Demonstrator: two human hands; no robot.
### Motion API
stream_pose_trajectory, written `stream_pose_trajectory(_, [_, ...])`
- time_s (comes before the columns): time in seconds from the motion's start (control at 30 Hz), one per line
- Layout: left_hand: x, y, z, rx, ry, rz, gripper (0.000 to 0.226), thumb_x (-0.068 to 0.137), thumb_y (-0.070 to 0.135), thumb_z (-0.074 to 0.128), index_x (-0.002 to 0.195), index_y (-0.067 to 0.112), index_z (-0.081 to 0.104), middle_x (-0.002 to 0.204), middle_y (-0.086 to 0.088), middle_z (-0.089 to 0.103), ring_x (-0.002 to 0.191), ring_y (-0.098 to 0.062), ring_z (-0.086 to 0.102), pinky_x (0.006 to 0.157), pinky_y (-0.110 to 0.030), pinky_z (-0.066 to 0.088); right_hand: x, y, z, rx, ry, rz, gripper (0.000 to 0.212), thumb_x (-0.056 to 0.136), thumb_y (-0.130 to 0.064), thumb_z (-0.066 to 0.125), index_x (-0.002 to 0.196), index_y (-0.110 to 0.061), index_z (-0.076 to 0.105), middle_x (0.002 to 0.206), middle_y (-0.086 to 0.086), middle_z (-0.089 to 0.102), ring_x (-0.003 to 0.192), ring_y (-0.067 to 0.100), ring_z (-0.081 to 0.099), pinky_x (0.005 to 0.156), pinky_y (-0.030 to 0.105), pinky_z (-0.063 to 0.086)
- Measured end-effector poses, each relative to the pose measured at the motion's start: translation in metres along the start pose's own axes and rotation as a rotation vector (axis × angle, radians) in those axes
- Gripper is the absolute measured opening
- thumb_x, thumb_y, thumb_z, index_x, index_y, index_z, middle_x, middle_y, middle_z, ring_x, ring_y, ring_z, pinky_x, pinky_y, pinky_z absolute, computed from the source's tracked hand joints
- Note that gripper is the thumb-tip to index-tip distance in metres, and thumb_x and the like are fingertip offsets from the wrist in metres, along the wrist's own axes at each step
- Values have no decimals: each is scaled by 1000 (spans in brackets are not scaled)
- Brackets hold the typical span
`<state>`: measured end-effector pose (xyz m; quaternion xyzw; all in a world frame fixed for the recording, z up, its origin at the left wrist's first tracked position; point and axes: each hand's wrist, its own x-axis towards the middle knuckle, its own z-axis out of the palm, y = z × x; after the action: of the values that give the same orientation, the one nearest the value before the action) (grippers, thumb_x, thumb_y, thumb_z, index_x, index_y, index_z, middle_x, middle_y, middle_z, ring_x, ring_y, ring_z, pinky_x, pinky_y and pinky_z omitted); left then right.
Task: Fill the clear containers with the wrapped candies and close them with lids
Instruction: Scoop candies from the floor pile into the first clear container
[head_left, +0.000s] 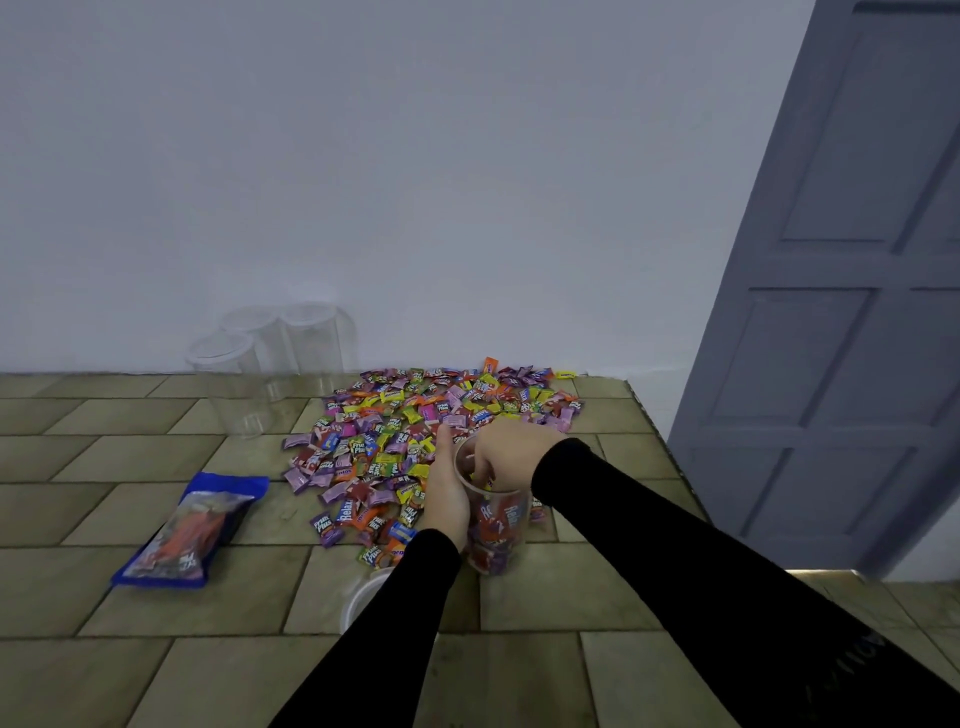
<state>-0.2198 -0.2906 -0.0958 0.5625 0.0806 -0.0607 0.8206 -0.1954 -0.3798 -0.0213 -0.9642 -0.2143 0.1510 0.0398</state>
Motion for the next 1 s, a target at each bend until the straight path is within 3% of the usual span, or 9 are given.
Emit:
stream_pose_trajectory(0.1, [-2, 2, 1, -2, 12, -15, 63, 97, 60, 28, 95, 14, 72, 88, -5, 76, 83, -16, 71, 73, -29, 54, 4, -2, 2, 81, 1, 62, 21, 84, -9, 61, 101, -6, 74, 110, 11, 70, 95, 28, 66, 90, 38, 54])
stream_pose_trajectory(0.2, [-4, 6, 0, 50, -23, -28, 62, 98, 58, 29, 107, 13, 70, 97, -7, 75, 90, -16, 71, 74, -28, 53, -1, -2, -2, 76, -15, 36, 19, 85, -11, 64, 99, -7, 75, 112, 10, 69, 97, 28, 65, 92, 36, 52])
stream_pose_trajectory(0.3, [-8, 13, -6, 163, -56, 10, 53, 102, 47, 31, 96, 13, 73, 91, -6, 75, 87, -16, 71, 69, -23, 53, -17, -1, -10, 86, 35, 2, 19, 81, -11, 72, 100, -12, 76, 110, 4, 69, 93, 22, 63, 76, 24, 49])
stream_pose_trajectory(0.43, [-5, 34, -8, 266, -21, 184, 43, 102, 36, 39, 100, 8, 72, 103, -10, 73, 101, -29, 67, 87, -39, 52, -38, 10, -29, 208, 205, 26, 20, 77, -20, 79, 96, -13, 77, 96, 1, 73, 80, 11, 62, 72, 24, 43])
stream_pose_trajectory(0.5, [-4, 49, 0, 346, -10, 260, 33, 101, 31, 44, 100, 14, 72, 103, -2, 72, 101, -23, 66, 80, -33, 51, -42, 19, -35, 272, 291, 44, 16, 78, -23, 77, 90, -13, 78, 87, 1, 73, 70, 8, 59, 69, 24, 44])
stream_pose_trajectory(0.7, [-14, 82, 55, 609, -19, 414, 24, 100, 20, 46, 114, 18, 64, 97, 4, 62, 74, -7, 53, 56, -8, 41, -38, 69, -25, 359, 578, 283, 23, 91, -25, 61, 95, -5, 71, 91, 5, 67, 85, 20, 62, 74, 28, 47])
stream_pose_trajectory(0.8, [-18, 69, 96, 667, -30, 482, 25, 98, 13, 46, 117, 16, 62, 108, 7, 60, 83, 0, 54, 67, -6, 40, -27, 102, 7, 262, 519, 378, 20, 91, -20, 53, 86, -6, 66, 94, 13, 67, 81, 26, 60, 62, 28, 42])
stream_pose_trajectory(0.93, [-7, 20, 136, 873, -95, 445, 36, 94, 6, 42, 127, 12, 54, 127, -5, 48, 113, -20, 52, 100, -32, 44, -14, 139, 52, 192, 357, 363, 29, 93, -15, 45, 116, -9, 62, 124, 14, 62, 114, 29, 56, 91, 34, 43])
stream_pose_trajectory(1.0, [4, -5, 140, 1024, -29, 366, 44, 91, 6, 45, 135, 12, 46, 137, -9, 37, 128, -27, 36, 109, -38, 35, -13, 154, 66, 138, 364, 378, 26, 91, -18, 47, 111, -13, 64, 121, 13, 63, 113, 30, 56, 89, 34, 43])
